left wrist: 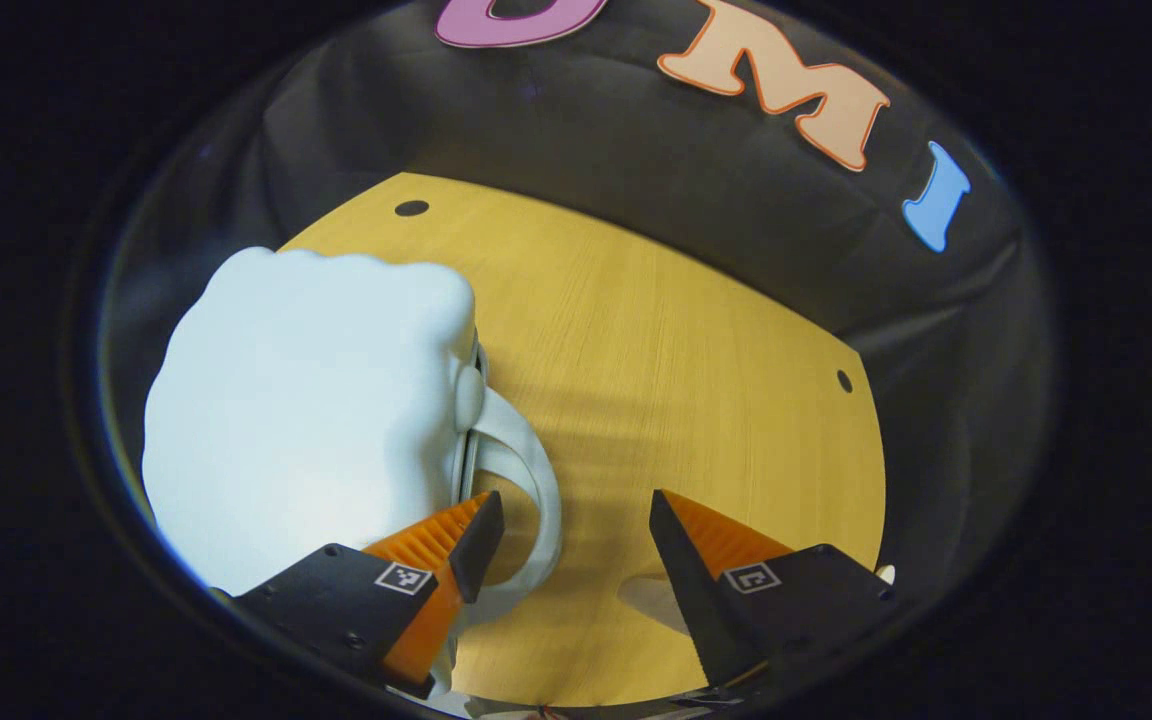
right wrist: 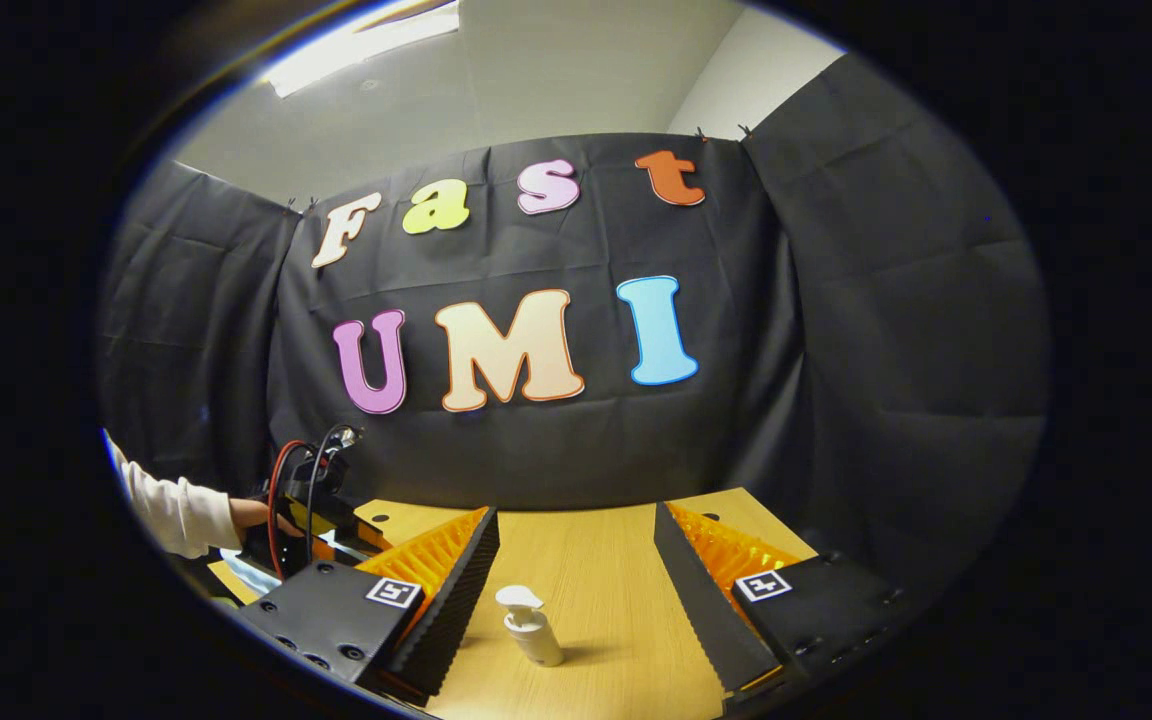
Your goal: First open the suitcase, pack the skin care products into it, and then close the suitcase.
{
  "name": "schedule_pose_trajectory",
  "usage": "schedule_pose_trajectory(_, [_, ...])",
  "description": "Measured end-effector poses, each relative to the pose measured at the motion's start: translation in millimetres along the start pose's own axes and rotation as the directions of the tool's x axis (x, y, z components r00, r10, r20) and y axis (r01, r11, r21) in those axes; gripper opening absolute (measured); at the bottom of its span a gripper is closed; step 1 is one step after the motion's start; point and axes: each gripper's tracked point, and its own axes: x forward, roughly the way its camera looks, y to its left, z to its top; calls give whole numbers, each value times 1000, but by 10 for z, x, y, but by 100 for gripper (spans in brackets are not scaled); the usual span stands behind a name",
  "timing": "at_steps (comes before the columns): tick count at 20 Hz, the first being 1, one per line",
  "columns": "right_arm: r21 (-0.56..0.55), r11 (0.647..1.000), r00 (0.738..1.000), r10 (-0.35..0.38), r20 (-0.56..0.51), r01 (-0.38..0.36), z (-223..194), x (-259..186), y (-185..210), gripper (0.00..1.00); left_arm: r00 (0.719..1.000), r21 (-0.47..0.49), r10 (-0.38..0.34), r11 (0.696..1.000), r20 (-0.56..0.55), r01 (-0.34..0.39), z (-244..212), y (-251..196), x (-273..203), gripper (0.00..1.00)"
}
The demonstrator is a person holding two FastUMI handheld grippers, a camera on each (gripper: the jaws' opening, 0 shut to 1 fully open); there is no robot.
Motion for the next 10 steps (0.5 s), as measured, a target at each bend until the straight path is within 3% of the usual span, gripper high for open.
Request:
schedule_pose_trajectory(5, [-6, 1000, 1000, 7, -3, -7, -19, -25, -4, 98, 994, 46, 61, 997, -87, -58, -49, 9, 166, 87])
schedule_pose_trajectory(10, [-13, 1000, 1000, 14, -7, -15, -27, -47, -12, 98, 985, 57, 80, 996, -153, -72, -115, 26, 315, 81])
